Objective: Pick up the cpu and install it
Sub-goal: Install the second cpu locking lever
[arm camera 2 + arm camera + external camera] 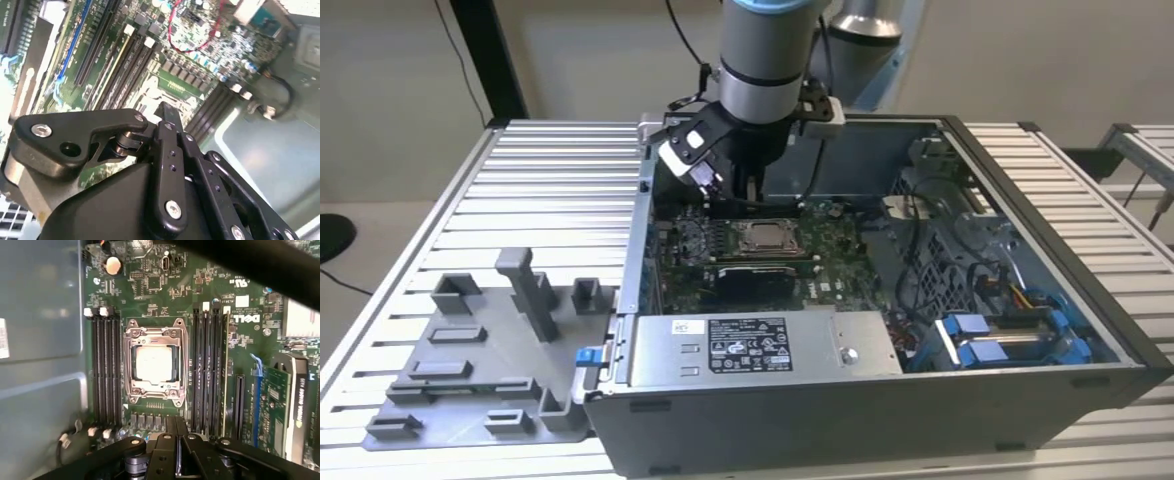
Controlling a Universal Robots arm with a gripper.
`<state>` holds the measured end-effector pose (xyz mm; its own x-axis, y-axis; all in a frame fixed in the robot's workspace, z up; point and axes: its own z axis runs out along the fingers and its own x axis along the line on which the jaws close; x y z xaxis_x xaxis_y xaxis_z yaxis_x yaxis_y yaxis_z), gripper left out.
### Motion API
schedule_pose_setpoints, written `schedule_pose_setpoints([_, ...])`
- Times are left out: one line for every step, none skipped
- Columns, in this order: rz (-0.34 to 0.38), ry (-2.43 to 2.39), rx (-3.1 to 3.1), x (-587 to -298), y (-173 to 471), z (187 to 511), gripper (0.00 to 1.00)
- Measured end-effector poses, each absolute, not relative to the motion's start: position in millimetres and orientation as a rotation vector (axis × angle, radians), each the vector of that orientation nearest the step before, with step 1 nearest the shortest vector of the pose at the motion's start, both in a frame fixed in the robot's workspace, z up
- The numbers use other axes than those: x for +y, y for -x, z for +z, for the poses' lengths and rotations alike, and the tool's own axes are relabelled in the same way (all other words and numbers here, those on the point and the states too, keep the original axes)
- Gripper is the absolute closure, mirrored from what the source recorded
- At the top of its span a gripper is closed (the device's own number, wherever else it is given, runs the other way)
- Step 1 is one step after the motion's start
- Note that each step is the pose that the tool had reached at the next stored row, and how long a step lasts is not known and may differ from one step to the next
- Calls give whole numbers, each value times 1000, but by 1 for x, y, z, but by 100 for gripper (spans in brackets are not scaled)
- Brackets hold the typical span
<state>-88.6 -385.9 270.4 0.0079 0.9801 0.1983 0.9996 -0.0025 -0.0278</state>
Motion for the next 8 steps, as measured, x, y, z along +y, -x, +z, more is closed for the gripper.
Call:
schedule_pose_setpoints([-181, 2110, -2099, -386, 89, 274, 100])
schedule_pose_setpoints([-180, 2110, -2099, -386, 89, 277, 100])
schedule_pose_setpoints([-180, 2111, -2100, -386, 89, 282, 100])
schedule_pose_setpoints([-179, 2111, -2100, -386, 89, 286, 100])
schedule_pose_setpoints([-179, 2111, -2100, -386, 89, 290, 100])
schedule_pose_setpoints([-179, 2111, -2099, -386, 89, 295, 100])
schedule_pose_setpoints([-179, 2111, -2100, -386, 89, 300, 100])
schedule_pose_setpoints([-180, 2111, -2100, -386, 89, 304, 100])
